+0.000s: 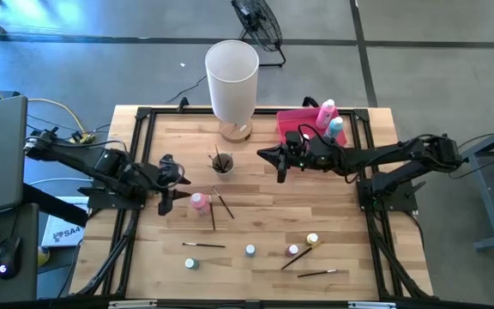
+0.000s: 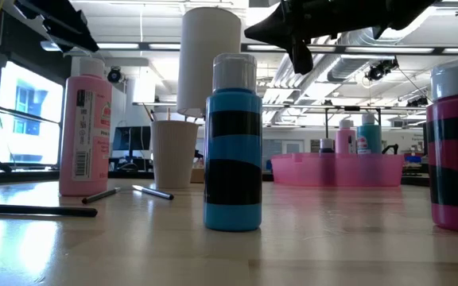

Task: Pick & Place Paint Supplies
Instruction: Put the big pink paint bottle into the pink bin

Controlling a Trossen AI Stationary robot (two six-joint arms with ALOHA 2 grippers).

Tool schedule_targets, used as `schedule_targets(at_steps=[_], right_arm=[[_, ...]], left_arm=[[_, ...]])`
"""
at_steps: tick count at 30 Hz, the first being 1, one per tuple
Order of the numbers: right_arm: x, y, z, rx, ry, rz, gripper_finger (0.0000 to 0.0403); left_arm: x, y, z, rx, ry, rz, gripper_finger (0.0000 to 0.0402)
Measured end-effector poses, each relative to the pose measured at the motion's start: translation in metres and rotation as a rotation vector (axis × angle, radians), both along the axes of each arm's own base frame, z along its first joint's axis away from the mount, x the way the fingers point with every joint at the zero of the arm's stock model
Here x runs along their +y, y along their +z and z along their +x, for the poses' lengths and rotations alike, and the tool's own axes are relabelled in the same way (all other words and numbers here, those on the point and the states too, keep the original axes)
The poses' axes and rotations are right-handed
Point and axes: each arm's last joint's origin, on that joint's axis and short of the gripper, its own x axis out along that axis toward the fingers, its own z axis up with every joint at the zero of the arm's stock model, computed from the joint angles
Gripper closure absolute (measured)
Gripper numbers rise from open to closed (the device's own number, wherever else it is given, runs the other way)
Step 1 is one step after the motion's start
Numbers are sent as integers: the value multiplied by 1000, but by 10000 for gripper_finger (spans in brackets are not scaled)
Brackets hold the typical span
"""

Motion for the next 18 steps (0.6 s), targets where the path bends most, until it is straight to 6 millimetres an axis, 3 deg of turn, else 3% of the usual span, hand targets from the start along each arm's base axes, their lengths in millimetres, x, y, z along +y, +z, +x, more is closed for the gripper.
schedule_targets(at_steps=[18], right_arm=[[0, -1, 0, 7, 0, 0, 401]], left_arm=[[-14, -30, 36, 203, -64, 10, 213]])
